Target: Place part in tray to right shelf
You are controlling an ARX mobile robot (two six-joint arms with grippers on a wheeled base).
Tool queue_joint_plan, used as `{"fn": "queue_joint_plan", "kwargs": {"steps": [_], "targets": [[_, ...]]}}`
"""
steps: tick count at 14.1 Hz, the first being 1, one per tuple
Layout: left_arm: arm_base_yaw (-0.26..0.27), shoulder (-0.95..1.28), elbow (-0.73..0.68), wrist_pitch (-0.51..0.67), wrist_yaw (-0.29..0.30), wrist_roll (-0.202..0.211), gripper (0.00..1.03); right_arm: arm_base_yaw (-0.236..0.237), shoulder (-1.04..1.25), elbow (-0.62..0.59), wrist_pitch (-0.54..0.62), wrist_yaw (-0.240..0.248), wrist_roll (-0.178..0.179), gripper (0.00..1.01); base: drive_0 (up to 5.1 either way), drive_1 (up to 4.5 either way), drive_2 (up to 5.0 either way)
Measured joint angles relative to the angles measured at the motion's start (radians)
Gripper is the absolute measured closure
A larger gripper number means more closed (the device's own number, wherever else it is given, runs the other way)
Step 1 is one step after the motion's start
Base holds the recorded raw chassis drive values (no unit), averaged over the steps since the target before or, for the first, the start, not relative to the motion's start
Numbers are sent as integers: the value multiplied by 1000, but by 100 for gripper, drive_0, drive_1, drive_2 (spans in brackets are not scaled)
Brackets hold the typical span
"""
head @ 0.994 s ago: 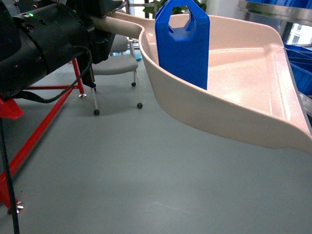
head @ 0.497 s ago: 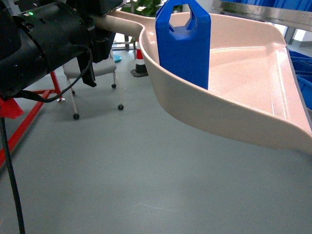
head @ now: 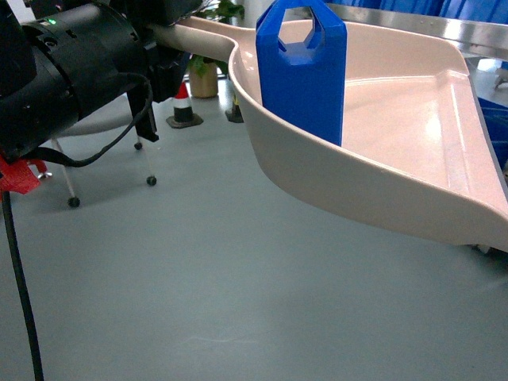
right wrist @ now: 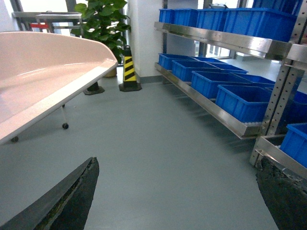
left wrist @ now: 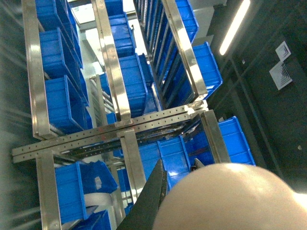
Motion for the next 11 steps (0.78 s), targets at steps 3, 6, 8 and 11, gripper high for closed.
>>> {"fn": "queue_joint_plan", "kwargs": {"steps": [3, 6, 8, 11], "targets": [[0, 0, 0, 0, 0, 0, 91, 0, 0, 0, 0, 0, 0, 3, -159, -159, -159], [0, 0, 0, 0, 0, 0, 91, 0, 0, 0, 0, 0, 0, 3, -165, -165, -165], [1, 0, 0, 0, 0, 0, 91, 0, 0, 0, 0, 0, 0, 3, -163, -163, -163], [1, 0, 0, 0, 2, 0, 91, 0, 0, 0, 0, 0, 0, 3, -154, -154, -154]]}}
